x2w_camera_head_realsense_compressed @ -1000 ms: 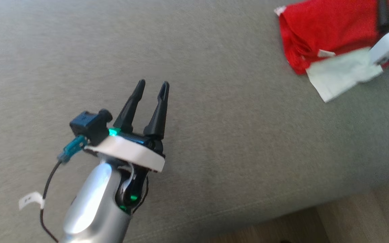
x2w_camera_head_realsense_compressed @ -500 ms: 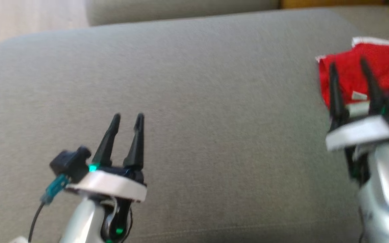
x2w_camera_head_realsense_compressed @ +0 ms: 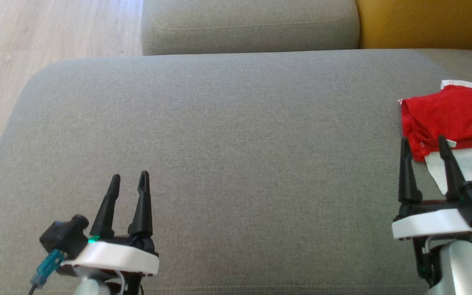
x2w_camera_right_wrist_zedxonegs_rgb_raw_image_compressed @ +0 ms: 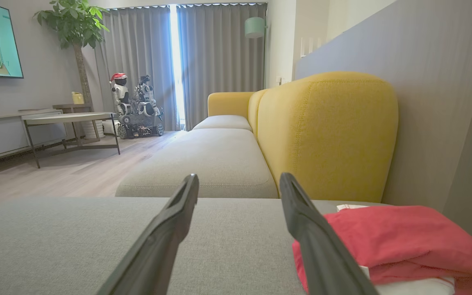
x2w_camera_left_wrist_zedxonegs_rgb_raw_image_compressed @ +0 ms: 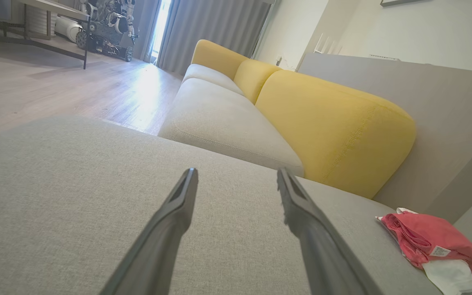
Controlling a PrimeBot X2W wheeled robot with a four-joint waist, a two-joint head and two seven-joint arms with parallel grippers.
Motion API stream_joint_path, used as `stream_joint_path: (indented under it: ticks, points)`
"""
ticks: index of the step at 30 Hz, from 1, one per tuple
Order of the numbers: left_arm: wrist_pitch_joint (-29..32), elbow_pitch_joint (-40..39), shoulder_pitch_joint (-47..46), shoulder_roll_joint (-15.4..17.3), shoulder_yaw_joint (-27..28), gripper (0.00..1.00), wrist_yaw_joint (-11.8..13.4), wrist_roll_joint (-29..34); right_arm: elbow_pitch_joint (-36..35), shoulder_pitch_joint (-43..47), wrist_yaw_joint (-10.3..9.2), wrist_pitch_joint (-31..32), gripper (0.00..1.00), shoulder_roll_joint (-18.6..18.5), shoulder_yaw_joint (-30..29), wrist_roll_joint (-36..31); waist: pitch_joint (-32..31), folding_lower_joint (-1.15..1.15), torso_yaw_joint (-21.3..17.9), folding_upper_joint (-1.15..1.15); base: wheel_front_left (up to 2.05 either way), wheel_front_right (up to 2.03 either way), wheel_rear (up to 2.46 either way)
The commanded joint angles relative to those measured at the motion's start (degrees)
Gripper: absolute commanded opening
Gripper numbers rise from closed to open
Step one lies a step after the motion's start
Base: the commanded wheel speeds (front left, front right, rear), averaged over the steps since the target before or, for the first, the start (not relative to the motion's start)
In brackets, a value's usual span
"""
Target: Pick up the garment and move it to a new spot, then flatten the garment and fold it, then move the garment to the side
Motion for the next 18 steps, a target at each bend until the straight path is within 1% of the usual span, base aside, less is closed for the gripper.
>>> stream_joint_path:
  ticks: [1,7,18]
  points:
    - [-0.3,-2.3,-1.6,0.1,2.1,1.0,-0.8,0.5,-2.3,-0.8,-0.04,-0.6,1.0,0.0,1.4,-0.4,0.1,0.01,-0.2,0.0,0.0,0.0,0.0]
    - [-0.3,-2.0,-1.5,0.1,3.4,1.0,-0.8,0.3,-2.3,-0.2,-0.04,-0.6,1.0,0.0,2.0,1.1,0.3,0.01,-0.3,0.0,0.0,0.0,0.0]
    - [-0.3,-2.3,-1.4,0.1,3.7,1.0,-0.7,-1.0,-1.3,-0.2,-0.04,-0.6,1.0,0.0,2.9,1.9,0.3,0.01,-0.5,0.0,0.0,0.0,0.0]
